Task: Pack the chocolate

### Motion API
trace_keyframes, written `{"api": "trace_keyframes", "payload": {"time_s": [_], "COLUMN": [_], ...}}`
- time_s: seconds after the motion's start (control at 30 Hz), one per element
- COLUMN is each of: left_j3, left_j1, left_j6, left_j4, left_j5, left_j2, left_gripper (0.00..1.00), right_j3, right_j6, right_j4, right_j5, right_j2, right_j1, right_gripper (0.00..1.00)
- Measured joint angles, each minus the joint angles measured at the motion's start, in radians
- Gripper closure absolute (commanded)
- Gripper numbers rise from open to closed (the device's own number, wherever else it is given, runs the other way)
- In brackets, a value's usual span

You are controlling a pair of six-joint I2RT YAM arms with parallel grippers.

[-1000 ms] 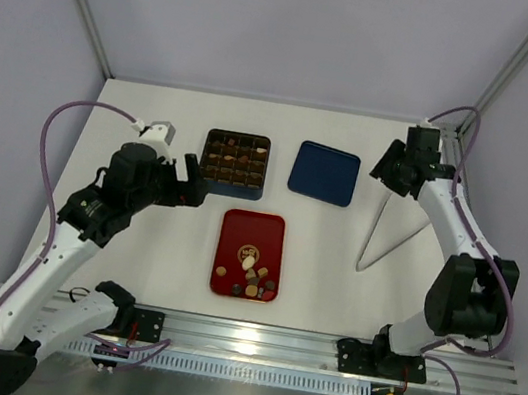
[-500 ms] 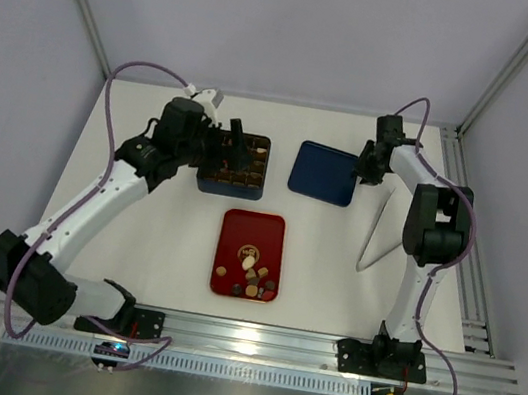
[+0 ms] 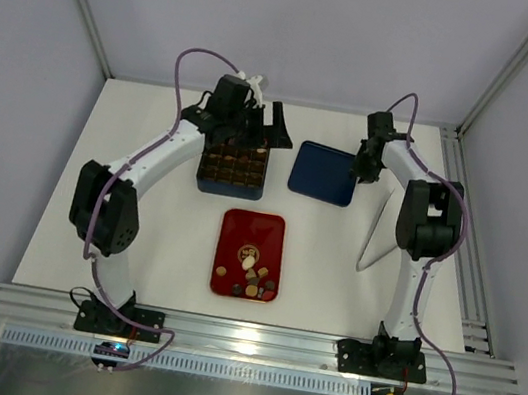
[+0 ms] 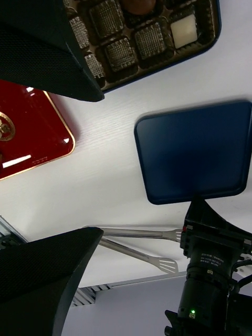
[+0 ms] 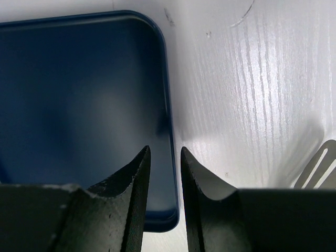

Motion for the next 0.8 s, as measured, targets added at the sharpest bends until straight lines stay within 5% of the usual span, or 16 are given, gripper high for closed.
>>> {"api": "trace_keyframes", "payload": {"time_s": [0.47,0.63,0.8], "left_j3": [0.183,0.245,0.321], "left_j1": [-0.023,-0.027,-0.027], "left_j6": [-0.045,-0.061,-0.080], "left_j4": [0.060,0.062,0.058], "left_j5": [0.130,0.142,0.142], "left_j2": [0.258,0.339,0.422], "left_gripper": [0.00,0.00,0.01], "right_j3": [0.002,0.010,0.027], "right_j6": [-0.021,-0.030,-0.032], "right_j4": [-0.004,-0.007,-0.010], "right_j5": [0.022,0.020,0.010], "right_j2": [0.034,0.039,0.050], "right_j1": [0.000,0.000,0.000], "right_gripper": [0.75,0.95,0.96]}}
